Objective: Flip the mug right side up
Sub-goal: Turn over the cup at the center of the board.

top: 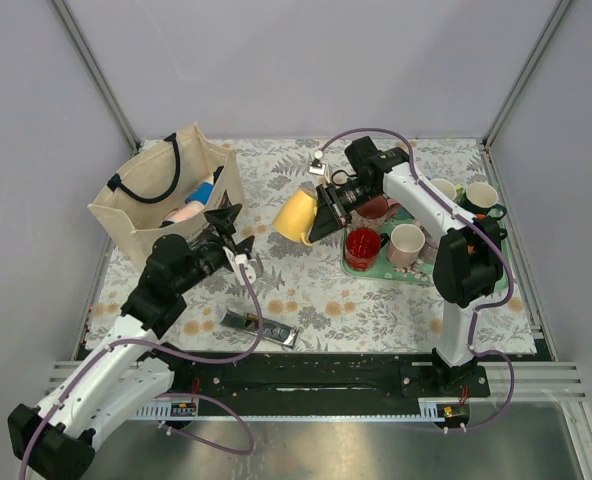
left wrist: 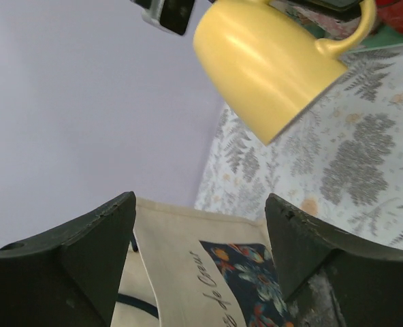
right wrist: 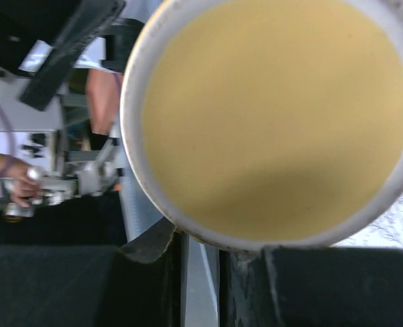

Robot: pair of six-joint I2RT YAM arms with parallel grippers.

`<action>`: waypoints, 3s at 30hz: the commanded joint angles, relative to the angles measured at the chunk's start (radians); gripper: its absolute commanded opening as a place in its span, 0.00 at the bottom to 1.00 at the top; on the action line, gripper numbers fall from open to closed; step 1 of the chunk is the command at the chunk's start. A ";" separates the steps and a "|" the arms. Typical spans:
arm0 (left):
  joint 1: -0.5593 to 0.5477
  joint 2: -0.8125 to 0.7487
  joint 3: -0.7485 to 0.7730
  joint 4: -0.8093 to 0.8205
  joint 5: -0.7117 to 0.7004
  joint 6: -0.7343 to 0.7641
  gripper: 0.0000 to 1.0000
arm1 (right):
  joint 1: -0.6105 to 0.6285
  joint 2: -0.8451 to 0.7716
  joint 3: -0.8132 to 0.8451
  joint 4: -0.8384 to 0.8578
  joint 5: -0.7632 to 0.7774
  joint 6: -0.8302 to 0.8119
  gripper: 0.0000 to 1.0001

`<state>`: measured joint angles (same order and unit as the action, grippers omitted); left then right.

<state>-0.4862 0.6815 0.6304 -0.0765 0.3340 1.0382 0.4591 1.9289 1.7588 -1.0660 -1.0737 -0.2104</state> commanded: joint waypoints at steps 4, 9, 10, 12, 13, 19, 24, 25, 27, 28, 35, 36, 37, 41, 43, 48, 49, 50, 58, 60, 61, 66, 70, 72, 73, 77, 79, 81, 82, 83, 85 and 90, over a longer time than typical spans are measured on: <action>-0.067 0.121 -0.103 0.564 0.013 0.149 0.77 | -0.048 -0.013 -0.027 0.061 -0.337 0.123 0.00; -0.121 0.222 -0.101 0.678 0.034 0.163 0.75 | -0.053 -0.021 -0.082 0.251 -0.432 0.315 0.00; -0.132 0.245 -0.103 0.705 0.034 0.167 0.73 | -0.054 -0.021 -0.105 0.337 -0.459 0.392 0.00; -0.153 0.292 -0.109 0.782 0.023 0.181 0.67 | -0.053 -0.027 -0.172 0.581 -0.511 0.645 0.00; -0.161 0.318 -0.109 0.828 0.016 0.183 0.63 | -0.051 -0.033 -0.214 0.701 -0.525 0.755 0.00; -0.166 0.450 -0.083 0.958 -0.055 0.223 0.55 | -0.051 -0.053 -0.401 1.487 -0.543 1.387 0.00; -0.161 0.357 -0.071 0.818 -0.090 0.200 0.60 | -0.051 -0.059 -0.394 1.500 -0.543 1.401 0.00; -0.151 0.314 -0.046 0.672 -0.082 0.177 0.63 | -0.050 -0.059 -0.397 1.502 -0.545 1.401 0.00; -0.100 0.225 -0.009 0.430 -0.006 0.128 0.65 | -0.051 -0.059 -0.395 1.503 -0.545 1.404 0.00; -0.083 0.201 -0.012 0.359 0.031 0.132 0.66 | -0.051 -0.059 -0.392 1.502 -0.545 1.405 0.00; -0.075 0.183 -0.117 0.464 0.042 0.181 0.71 | -0.048 -0.062 -0.377 1.462 -0.545 1.390 0.00; -0.075 0.208 -0.120 0.506 0.034 0.180 0.71 | -0.048 -0.065 -0.377 1.453 -0.546 1.384 0.00; -0.075 0.236 -0.129 0.565 0.022 0.183 0.71 | -0.046 -0.071 -0.380 1.439 -0.545 1.378 0.00; -0.089 0.427 -0.175 0.962 -0.065 0.233 0.67 | -0.046 -0.079 -0.389 1.379 -0.545 1.352 0.00; -0.118 0.559 -0.152 1.159 -0.131 0.256 0.61 | -0.045 -0.084 -0.394 1.355 -0.545 1.344 0.00; -0.124 0.679 -0.037 1.275 -0.193 0.238 0.35 | -0.046 -0.093 -0.403 1.322 -0.546 1.326 0.00; -0.124 0.676 -0.022 1.241 -0.193 0.221 0.25 | -0.046 -0.091 -0.400 1.318 -0.546 1.323 0.00; -0.124 0.670 -0.008 1.209 -0.187 0.205 0.15 | -0.046 -0.088 -0.395 1.312 -0.545 1.321 0.00; -0.137 0.514 -0.017 0.878 -0.110 0.145 0.00 | -0.053 -0.071 -0.357 1.351 -0.537 1.313 0.66; -0.135 0.433 0.015 0.677 -0.107 0.111 0.00 | -0.063 -0.071 -0.329 1.356 -0.523 1.304 0.99; -0.137 0.402 0.046 0.500 -0.105 0.094 0.00 | -0.068 -0.070 -0.306 1.354 -0.513 1.298 0.99; -0.137 0.329 0.265 -0.148 -0.110 -0.027 0.00 | -0.086 -0.091 -0.257 1.304 -0.464 1.231 1.00; -0.138 0.412 0.458 -0.532 -0.153 -0.182 0.00 | -0.102 -0.123 -0.257 1.243 -0.411 1.172 1.00; -0.138 0.470 0.541 -0.673 -0.168 -0.242 0.00 | -0.117 -0.139 -0.245 1.186 -0.381 1.128 1.00; -0.138 0.504 0.587 -0.733 -0.162 -0.262 0.00 | -0.128 -0.143 -0.231 1.131 -0.358 1.079 0.99; -0.138 0.624 0.687 -0.856 -0.199 -0.374 0.00 | -0.183 -0.165 -0.118 0.913 -0.211 0.887 0.99; -0.143 0.696 0.732 -0.884 -0.234 -0.432 0.00 | -0.194 -0.165 0.046 0.464 0.020 0.534 1.00; -0.143 0.768 0.775 -0.891 -0.274 -0.509 0.00 | -0.177 -0.186 0.138 0.277 0.339 0.271 1.00; -0.143 0.803 0.793 -0.896 -0.286 -0.541 0.00 | -0.177 -0.206 0.146 0.253 0.468 0.216 0.99; -0.141 0.834 0.813 -0.898 -0.294 -0.573 0.00 | -0.178 -0.226 0.143 0.247 0.573 0.174 0.99; -0.143 0.889 0.842 -0.898 -0.311 -0.627 0.00 | -0.181 -0.281 0.099 0.267 0.665 0.122 0.99; -0.141 1.021 0.890 -0.896 -0.322 -0.704 0.00 | -0.194 -0.496 -0.212 0.552 0.815 0.235 1.00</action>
<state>-0.6258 1.6493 1.4361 -0.9886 0.0448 0.4606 0.2695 1.5700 1.7191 -0.6159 -0.5282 0.0635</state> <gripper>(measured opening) 0.178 0.993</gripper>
